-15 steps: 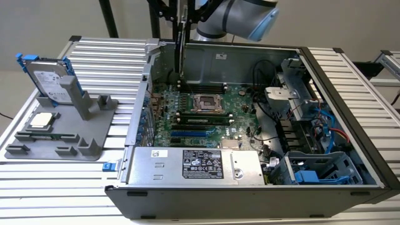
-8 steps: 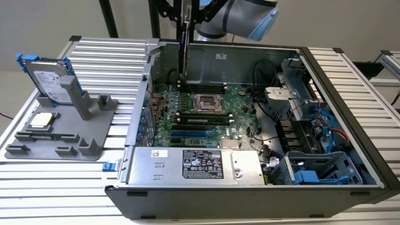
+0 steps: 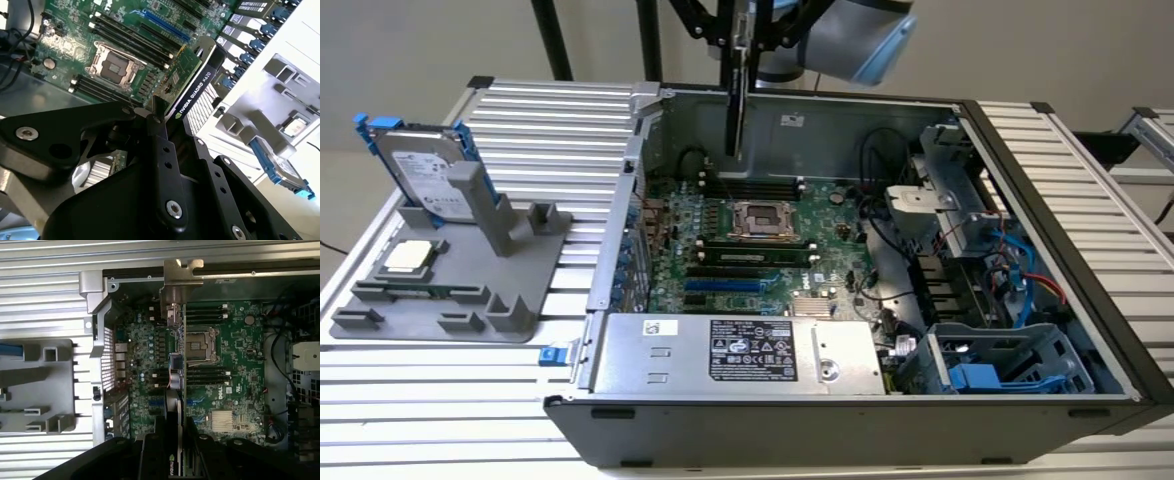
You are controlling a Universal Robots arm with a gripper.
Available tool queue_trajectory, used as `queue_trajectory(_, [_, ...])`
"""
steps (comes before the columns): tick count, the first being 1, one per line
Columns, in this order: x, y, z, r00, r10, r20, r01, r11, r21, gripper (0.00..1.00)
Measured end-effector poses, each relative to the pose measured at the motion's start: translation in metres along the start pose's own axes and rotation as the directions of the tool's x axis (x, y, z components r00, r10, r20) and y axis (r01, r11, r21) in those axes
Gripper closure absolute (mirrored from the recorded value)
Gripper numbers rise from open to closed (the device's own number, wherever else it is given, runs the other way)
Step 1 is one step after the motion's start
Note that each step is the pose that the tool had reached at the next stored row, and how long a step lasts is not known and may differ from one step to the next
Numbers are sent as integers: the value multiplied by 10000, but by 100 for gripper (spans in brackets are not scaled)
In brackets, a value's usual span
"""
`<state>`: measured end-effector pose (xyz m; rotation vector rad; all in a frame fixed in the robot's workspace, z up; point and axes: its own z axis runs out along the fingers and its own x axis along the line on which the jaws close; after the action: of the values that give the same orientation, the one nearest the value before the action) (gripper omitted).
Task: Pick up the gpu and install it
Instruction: 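Pick up the gpu and move the gpu toward the slot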
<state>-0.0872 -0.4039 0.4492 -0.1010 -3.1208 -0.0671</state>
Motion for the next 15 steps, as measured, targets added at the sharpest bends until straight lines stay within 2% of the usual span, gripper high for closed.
queue_trajectory(15, [-353,22,-6,10000,0,-15,0,10000,2,100])
